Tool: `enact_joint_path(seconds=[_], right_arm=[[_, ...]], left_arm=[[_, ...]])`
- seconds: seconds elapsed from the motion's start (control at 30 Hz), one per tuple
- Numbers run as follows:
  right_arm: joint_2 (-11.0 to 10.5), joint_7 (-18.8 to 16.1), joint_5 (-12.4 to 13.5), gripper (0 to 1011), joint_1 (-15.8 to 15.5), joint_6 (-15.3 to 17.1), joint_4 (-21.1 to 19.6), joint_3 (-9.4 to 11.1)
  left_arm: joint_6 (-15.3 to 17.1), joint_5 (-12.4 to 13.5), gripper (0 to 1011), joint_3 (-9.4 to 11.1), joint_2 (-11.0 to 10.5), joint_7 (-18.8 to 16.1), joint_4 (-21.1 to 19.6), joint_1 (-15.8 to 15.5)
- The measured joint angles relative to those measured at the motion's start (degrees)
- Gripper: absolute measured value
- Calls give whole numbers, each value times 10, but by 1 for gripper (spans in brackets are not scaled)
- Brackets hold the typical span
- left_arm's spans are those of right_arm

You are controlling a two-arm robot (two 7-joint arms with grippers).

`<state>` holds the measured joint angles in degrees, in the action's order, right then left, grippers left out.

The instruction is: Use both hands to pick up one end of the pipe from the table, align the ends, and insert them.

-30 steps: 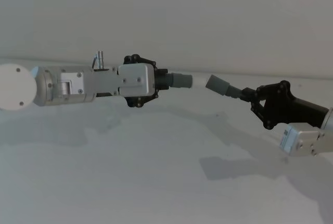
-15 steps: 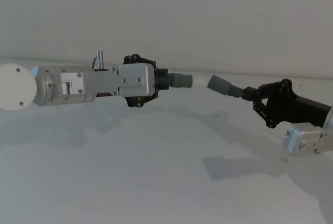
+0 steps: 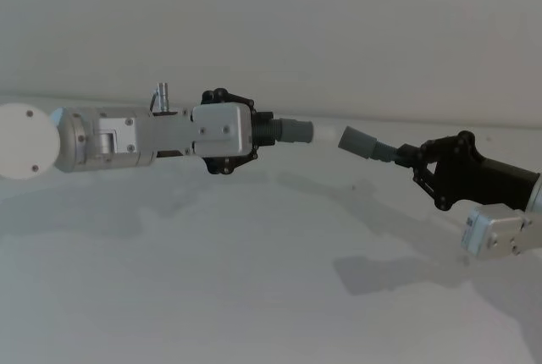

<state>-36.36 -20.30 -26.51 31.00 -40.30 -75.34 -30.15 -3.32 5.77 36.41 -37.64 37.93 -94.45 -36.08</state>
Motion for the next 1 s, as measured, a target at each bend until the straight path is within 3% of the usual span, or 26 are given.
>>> enact_joint_path(seconds=[1.0], right_arm=[[1,-7,14,46,3,4,0,-6]], left_arm=[[0,0,300,0,0,0,0,0]])
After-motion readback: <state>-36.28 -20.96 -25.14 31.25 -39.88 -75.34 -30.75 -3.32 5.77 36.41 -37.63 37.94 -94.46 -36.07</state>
